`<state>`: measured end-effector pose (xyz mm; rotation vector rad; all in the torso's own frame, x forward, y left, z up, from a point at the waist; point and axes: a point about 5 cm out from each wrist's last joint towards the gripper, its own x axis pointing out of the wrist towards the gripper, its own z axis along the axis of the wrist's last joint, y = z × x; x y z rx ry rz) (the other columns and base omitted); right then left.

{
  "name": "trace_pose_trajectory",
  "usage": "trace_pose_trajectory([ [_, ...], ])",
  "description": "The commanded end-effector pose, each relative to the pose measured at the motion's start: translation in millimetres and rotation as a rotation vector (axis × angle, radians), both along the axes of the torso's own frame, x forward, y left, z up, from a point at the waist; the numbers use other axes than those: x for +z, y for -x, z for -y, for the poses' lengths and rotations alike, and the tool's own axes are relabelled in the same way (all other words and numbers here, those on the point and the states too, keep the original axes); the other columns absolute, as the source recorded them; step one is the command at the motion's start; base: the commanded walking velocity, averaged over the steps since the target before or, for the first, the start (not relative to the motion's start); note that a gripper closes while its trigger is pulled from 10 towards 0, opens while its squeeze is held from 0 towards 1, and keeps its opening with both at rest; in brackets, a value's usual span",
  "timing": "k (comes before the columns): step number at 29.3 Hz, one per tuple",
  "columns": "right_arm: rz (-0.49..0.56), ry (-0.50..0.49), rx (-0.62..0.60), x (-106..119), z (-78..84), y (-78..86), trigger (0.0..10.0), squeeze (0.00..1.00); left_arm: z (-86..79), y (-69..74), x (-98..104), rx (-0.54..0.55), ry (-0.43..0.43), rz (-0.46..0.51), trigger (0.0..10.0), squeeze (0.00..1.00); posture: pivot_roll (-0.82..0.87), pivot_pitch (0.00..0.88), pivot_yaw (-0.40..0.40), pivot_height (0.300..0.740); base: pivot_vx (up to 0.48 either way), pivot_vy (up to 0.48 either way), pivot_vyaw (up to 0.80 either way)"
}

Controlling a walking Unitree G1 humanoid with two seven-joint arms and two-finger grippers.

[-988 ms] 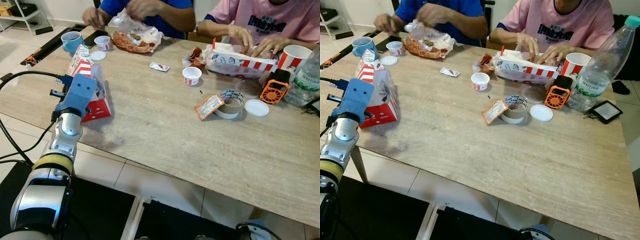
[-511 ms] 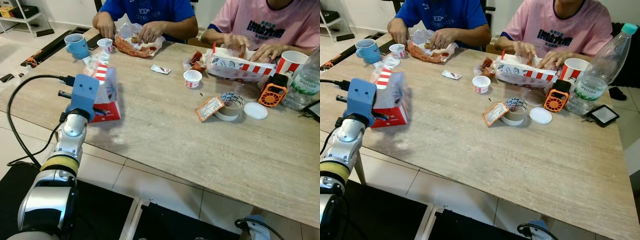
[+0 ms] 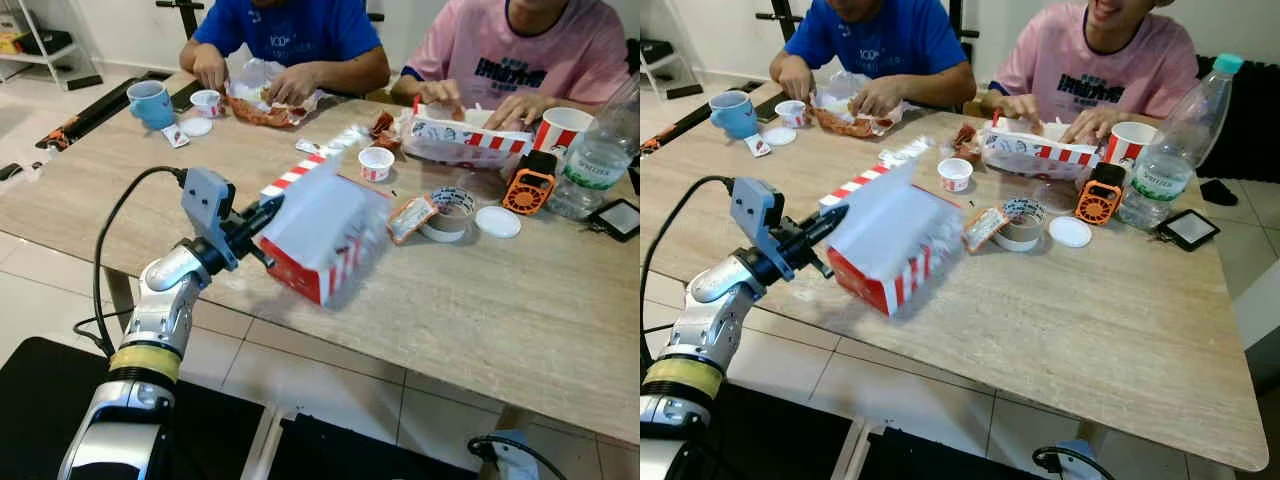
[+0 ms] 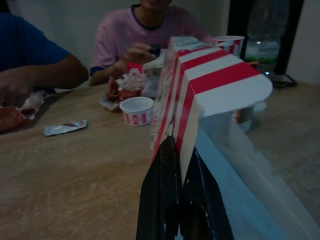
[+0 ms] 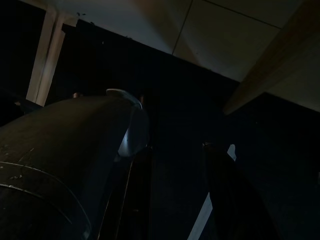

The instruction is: Restocking fridge

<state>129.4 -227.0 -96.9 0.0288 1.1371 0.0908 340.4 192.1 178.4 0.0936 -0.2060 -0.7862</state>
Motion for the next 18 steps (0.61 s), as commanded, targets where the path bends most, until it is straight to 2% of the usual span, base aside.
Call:
trace_pose_trajectory([
  [1,-0.011,0.000,0.004,-1,-2.3,1.8,10.0,0.00,-12.5,3.0,-1,0.003,-0.094,-0.004,3.1,0.00,-0.04,0.066,0.008,0.740,0.000,0.000,0.00],
  [2,-0.009,-0.002,-0.002,-1,-2.8,1.8,10.0,0.00,-17.9,2.4,-1,0.020,-0.154,0.000,4.1,0.00,-0.04,0.075,0.011,0.740,0.000,0.000,0.00],
  [3,-0.009,-0.002,-0.002,-1,-2.8,1.8,10.0,0.00,-17.9,2.4,-1,0.020,-0.154,0.000,4.1,0.00,-0.04,0.075,0.011,0.740,0.000,0.000,0.00],
  [4,-0.009,-0.003,-0.005,-1,-3.2,1.8,10.0,0.00,-21.6,1.7,-2,0.034,-0.209,0.006,3.9,0.00,-0.04,0.072,0.013,0.740,0.000,0.000,0.00],
  [5,-0.009,-0.004,-0.006,-2,-3.7,2.1,10.0,0.00,-24.1,1.5,-3,0.044,-0.262,0.012,4.2,0.00,-0.04,0.074,0.014,0.740,0.000,0.000,0.00],
  [6,-0.009,-0.004,-0.006,-2,-3.7,2.1,10.0,0.00,-24.1,1.5,-3,0.044,-0.262,0.012,4.2,0.00,-0.04,0.074,0.014,0.740,0.000,0.000,0.00],
  [7,-0.011,-0.005,-0.006,-2,-4.3,2.9,10.0,0.00,-24.9,0.0,-3,0.065,-0.313,0.030,10.0,0.00,-0.04,0.075,0.015,0.740,0.000,0.000,0.00],
  [8,-0.011,-0.005,-0.006,-2,-4.3,2.9,10.0,0.00,-24.9,0.0,-3,0.065,-0.313,0.030,10.0,0.00,-0.04,0.075,0.015,0.740,0.000,0.000,0.00],
  [10,-0.016,-0.006,-0.004,-3,-5.4,5.1,10.0,0.00,-19.9,-3.5,-2,0.094,-0.416,0.080,10.0,0.00,-0.04,0.080,0.019,0.740,0.000,0.000,0.00],
  [11,-0.016,-0.006,-0.004,-3,-5.4,5.1,10.0,0.00,-19.9,-3.5,-2,0.094,-0.416,0.080,10.0,0.00,-0.04,0.080,0.019,0.740,0.000,0.000,0.00],
  [14,-0.020,-0.008,-0.008,-4,-6.3,7.2,10.0,0.00,-2.8,-8.0,-2,0.077,-0.506,0.145,10.0,0.00,-0.05,0.083,0.023,0.740,0.000,0.000,0.00],
  [18,-0.017,-0.009,-0.013,-4,-6.4,6.6,10.0,0.00,6.7,-10.7,3,0.067,-0.501,0.184,10.0,0.00,-0.05,0.084,0.024,0.740,0.000,0.000,0.00],
])
